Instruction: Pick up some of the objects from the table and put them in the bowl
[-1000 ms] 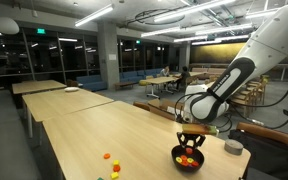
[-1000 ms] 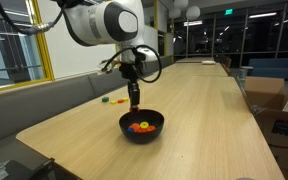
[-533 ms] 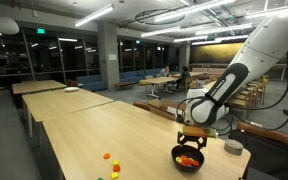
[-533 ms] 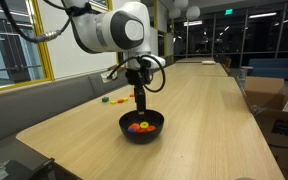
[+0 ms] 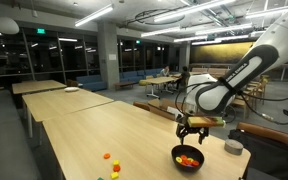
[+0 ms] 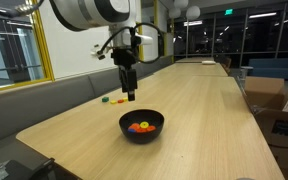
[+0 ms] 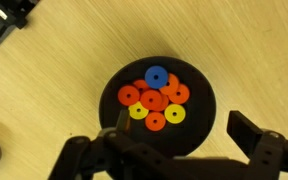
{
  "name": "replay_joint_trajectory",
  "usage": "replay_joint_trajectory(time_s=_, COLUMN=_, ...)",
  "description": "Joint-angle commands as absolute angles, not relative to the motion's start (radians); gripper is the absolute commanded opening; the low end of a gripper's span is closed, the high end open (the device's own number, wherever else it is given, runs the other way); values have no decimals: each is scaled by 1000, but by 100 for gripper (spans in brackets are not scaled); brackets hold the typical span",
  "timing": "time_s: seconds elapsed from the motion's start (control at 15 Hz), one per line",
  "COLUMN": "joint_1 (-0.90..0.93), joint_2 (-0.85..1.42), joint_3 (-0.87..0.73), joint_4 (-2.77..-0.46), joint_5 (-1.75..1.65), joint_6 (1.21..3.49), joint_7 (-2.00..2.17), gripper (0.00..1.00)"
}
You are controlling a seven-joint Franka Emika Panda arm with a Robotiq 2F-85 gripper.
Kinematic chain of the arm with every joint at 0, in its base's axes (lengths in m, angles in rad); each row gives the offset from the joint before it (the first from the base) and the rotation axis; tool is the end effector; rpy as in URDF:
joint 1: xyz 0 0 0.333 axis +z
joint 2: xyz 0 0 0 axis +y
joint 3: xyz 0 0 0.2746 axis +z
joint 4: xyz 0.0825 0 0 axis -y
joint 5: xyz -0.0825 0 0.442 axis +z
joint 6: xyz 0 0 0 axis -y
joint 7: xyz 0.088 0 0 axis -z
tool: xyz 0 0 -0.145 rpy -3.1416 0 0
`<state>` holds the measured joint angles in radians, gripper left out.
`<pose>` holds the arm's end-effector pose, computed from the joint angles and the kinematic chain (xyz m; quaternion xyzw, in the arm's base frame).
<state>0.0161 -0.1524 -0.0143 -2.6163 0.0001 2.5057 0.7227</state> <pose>0.4752 0.0013 0.1831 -0.9355 0.3526 -0.0191 0.0084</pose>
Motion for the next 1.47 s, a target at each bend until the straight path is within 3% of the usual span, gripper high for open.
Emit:
replay_joint_trajectory(time_s=0.0, joint_1=12, joint_2=-403, joint_3=39, joint_4=-2691, joint_5=-43, joint_6=2363, joint_7=611, gripper=100)
replay_joint_trajectory(time_s=0.87, joint_1=11, joint_2=-1140, joint_3=20, joint_4=-2657, joint_5=-45, joint_6=1662, joint_7=87, gripper=100)
replay_joint_trajectory(time_s=1.4, joint_1=-46, joint_2=-1267, joint_3=-45, joint_4=-2647, joint_5=-83, joint_6=1528, joint_7=70, gripper=100)
